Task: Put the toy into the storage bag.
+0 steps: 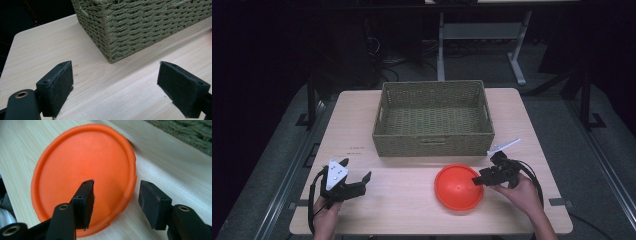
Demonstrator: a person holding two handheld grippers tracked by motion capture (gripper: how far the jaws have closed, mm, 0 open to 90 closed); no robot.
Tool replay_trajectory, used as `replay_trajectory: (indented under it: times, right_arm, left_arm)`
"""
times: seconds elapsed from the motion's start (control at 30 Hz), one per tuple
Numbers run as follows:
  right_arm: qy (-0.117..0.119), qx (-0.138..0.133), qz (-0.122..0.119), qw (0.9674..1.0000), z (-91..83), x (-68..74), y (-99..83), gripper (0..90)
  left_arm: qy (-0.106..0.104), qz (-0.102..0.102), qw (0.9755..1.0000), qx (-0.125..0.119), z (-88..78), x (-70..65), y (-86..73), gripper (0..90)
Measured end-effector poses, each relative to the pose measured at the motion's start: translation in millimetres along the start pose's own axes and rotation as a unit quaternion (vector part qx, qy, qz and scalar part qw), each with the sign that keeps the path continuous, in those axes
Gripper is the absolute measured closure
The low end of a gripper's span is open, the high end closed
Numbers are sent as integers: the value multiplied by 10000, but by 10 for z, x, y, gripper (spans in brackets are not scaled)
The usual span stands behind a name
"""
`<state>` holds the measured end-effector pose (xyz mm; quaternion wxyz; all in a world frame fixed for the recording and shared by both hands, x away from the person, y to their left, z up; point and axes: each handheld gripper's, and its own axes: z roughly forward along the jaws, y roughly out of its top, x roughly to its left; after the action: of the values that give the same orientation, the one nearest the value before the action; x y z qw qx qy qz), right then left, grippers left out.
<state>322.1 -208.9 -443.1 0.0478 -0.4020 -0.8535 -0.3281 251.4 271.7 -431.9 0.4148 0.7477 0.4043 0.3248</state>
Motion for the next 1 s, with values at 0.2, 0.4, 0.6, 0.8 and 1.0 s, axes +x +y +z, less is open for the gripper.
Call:
replay_trajectory:
  times: [0.2,0.4,0.6,0.8,1.0]
  right_arm:
    - [40,118,41,9999,57,-48,2,490]
    - [123,115,107,9998,95,-64,-24,514]
    - [246,111,135,9995,111,-116,-41,532]
    - [294,73,96,9995,138,-111,-36,564]
    - [101,117,22,9999,142,-77,-16,636]
  left_arm:
    - [-4,24,10000,-2,-3,-1,1,128]
    - [14,-28,10000,-16,-4,7,-4,128]
    - [2,22,10000,-13,-2,-2,-4,128]
    - [28,-8,10000,0,-12,18,-5,128]
    - [6,2,10000,-23,-6,2,-3,128]
